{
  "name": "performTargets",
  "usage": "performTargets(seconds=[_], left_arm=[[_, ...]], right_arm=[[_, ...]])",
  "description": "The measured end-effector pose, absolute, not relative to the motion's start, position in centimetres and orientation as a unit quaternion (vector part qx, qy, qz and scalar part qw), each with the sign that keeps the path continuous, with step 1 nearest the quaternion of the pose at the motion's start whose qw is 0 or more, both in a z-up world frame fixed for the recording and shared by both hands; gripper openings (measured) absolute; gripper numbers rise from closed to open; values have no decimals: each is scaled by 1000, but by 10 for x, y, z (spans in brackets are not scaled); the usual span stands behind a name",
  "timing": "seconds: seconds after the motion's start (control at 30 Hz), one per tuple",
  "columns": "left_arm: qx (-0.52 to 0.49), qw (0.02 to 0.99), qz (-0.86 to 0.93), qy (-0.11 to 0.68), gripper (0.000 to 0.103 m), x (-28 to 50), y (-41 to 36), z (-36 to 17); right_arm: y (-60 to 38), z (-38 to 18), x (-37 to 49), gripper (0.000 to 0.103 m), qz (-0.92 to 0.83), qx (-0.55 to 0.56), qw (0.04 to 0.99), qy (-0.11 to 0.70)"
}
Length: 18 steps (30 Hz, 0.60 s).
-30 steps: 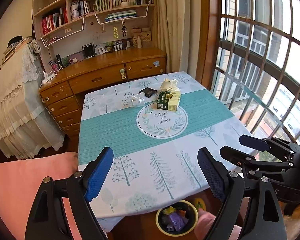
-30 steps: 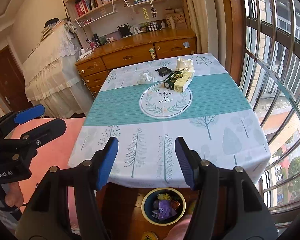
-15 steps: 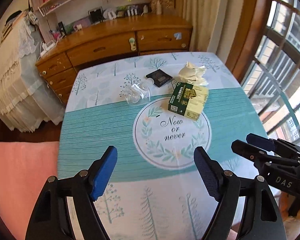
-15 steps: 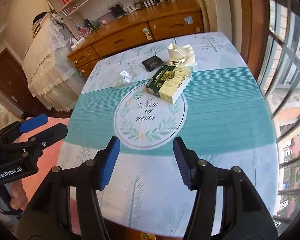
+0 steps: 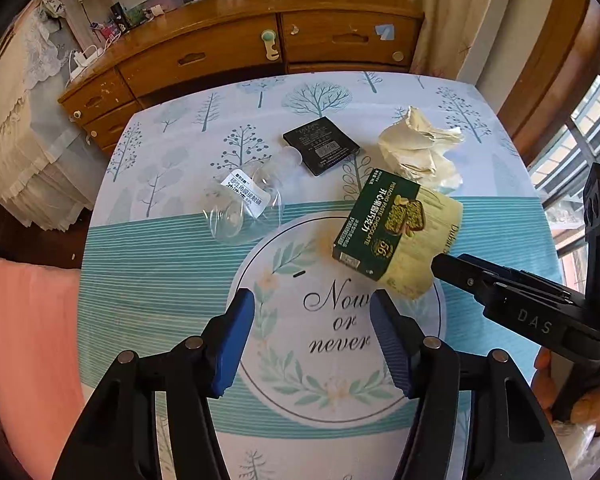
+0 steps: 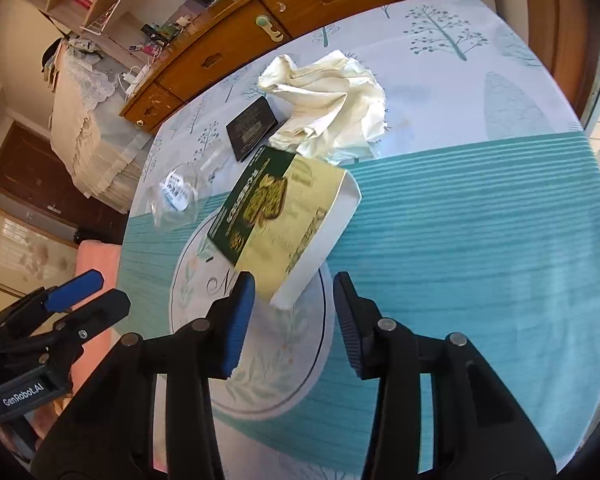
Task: Collect trash
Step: 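Grasp the crumpled cream paper with the left tool while the right tool grasps the chocolate box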
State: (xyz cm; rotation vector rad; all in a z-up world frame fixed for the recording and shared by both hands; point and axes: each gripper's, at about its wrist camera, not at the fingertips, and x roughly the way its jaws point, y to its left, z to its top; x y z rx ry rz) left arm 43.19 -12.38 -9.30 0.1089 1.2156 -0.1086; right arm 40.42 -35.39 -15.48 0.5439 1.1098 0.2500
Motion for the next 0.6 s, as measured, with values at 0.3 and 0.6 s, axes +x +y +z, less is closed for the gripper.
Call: performTargets(seconds=[0.3,0.6], left_arm=[[41,812,-33,582,61,450,-126,-107],[23,813,-52,579,62,475,-139,-92]], right_arm=[[-345,-180,444,24,164,276,790,522],[-339,-144,424,3,209,268,798,498]])
